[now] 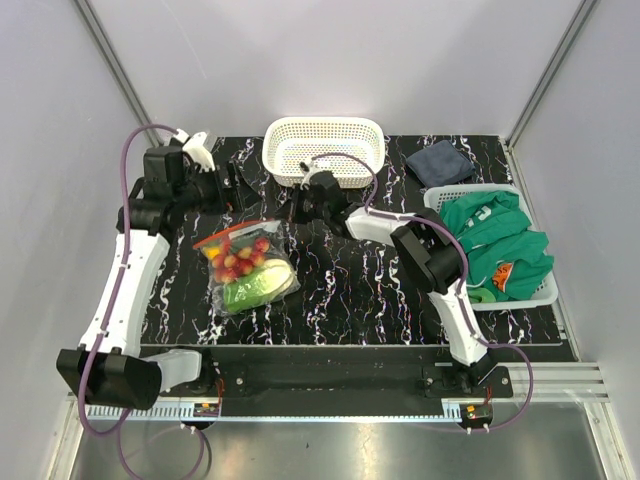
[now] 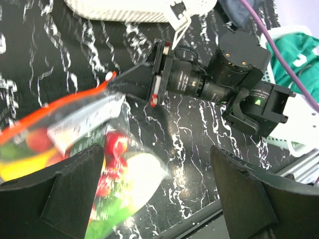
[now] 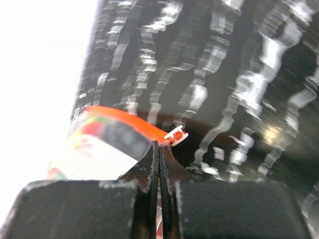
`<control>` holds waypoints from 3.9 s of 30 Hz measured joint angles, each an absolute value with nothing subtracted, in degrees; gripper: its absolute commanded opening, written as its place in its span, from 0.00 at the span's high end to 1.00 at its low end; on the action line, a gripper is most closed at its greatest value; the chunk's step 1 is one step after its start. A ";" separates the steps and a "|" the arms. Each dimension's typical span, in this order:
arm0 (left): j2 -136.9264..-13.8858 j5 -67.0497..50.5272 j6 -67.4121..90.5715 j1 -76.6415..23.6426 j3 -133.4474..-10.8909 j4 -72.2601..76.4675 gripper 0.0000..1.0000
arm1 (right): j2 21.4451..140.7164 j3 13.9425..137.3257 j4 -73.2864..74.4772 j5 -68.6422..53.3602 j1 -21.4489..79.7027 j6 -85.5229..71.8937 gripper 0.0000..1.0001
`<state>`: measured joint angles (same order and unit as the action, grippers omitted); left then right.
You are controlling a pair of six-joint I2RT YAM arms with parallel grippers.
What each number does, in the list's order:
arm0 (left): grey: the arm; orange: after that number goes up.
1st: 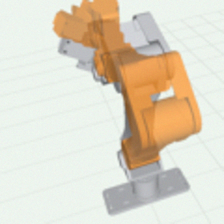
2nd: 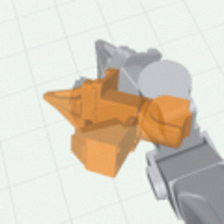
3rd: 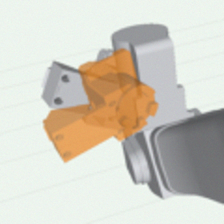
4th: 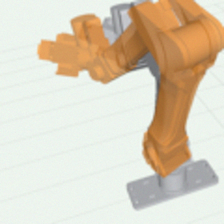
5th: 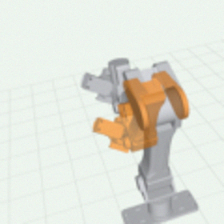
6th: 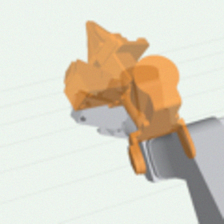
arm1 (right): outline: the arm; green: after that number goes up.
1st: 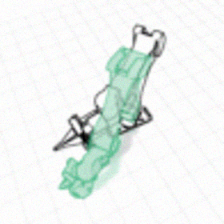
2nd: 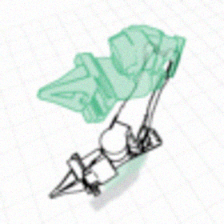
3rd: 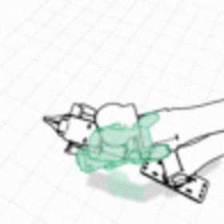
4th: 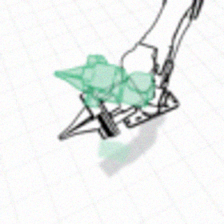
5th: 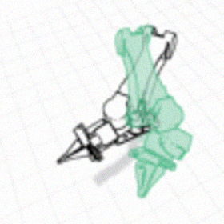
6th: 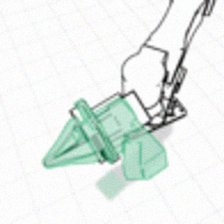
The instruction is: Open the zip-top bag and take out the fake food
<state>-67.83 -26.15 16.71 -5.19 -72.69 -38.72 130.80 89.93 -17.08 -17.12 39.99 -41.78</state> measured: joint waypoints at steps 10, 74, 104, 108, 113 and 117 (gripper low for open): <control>-71.29 -29.43 10.07 -5.19 -81.17 -41.34 0.08 | 124.79 94.54 -20.23 -33.10 39.94 -31.97 1.00; -53.08 -45.23 14.85 -8.91 -50.13 -18.52 1.00 | 104.01 80.75 -28.77 -63.92 37.15 -29.08 0.55; -50.48 -43.99 17.56 -8.91 -53.15 -20.25 0.43 | 109.56 81.36 -37.08 -65.52 37.98 -34.50 1.00; -47.31 -41.06 20.12 -8.91 -53.15 -17.12 0.46 | 109.56 80.84 -37.23 -63.86 38.04 -35.07 1.00; -47.51 -39.24 22.15 -8.91 -53.15 -14.15 0.50 | 109.54 80.36 -37.52 -62.39 38.06 -35.77 1.00; -49.78 -38.89 22.48 -8.91 -53.15 -13.54 0.51 | 109.38 79.83 -38.11 -62.08 38.09 -36.38 1.00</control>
<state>-49.78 -38.89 22.48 -8.91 -53.15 -13.54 109.38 79.83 -38.11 -62.08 38.09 -36.38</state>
